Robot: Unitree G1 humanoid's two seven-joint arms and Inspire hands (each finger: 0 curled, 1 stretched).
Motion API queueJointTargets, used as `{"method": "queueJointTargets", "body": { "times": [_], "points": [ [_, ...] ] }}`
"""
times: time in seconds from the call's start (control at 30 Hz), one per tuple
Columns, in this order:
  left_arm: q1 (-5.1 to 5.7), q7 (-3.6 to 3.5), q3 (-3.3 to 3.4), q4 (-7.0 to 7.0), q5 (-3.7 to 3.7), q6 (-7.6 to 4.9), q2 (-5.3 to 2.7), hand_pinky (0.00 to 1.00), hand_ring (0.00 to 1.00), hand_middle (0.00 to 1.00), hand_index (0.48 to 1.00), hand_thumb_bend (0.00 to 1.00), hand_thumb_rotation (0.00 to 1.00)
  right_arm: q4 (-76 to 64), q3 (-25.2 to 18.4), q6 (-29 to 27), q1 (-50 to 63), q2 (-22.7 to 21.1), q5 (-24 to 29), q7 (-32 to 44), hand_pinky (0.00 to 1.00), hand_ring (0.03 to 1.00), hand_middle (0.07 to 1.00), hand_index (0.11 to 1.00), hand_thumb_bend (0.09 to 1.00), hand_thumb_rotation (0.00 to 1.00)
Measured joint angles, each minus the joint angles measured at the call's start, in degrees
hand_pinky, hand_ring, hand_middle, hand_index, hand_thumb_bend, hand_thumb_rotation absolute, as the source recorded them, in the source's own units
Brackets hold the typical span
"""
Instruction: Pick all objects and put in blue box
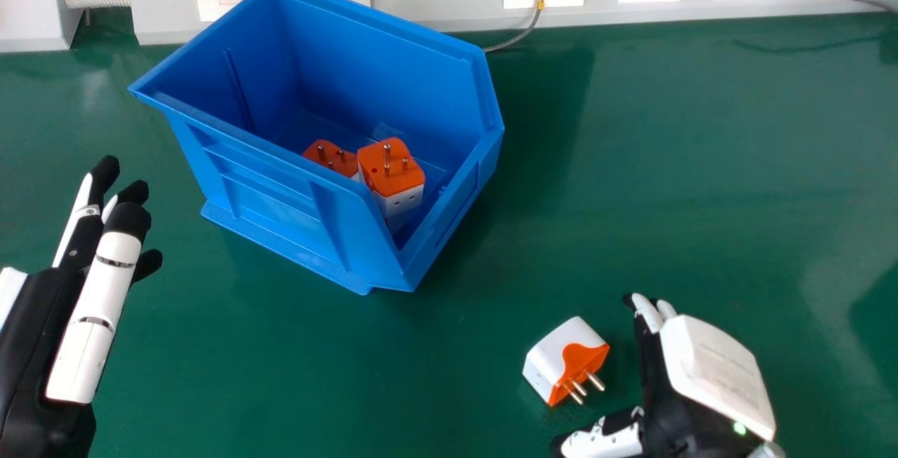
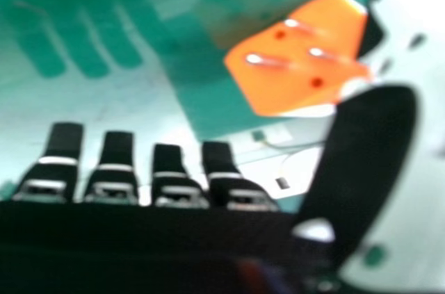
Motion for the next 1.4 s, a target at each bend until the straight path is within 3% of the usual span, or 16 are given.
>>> {"method": "queueJointTargets", "body": {
  "times": [0.27,0.63,1.4],
  "points": [
    [-0.38,0.02,0.00,-0.05,0.01,0.53,0.00,0.91,0.96,0.97,1.000,0.47,1.00,0.4,1.7,2.0,-3.2,0.1,-1.7,3.5,0.86,0.913,0.948,0.904,0.764,0.29],
    [-0.94,0.02,0.01,-0.05,0.04,1.04,0.01,0.91,0.96,0.97,1.000,0.47,1.00,1.4,2.3,2.1,-4.6,0.1,-0.2,3.4,0.86,0.915,0.949,0.910,0.749,0.29],
    [-1.78,0.04,0.29,-0.04,0.14,1.34,0.29,0.91,0.96,0.97,1.000,0.49,1.00,3.7,5.2,7.5,-8.8,0.1,-0.3,3.8,0.85,0.907,0.947,0.894,0.768,0.33]
  ]
}}
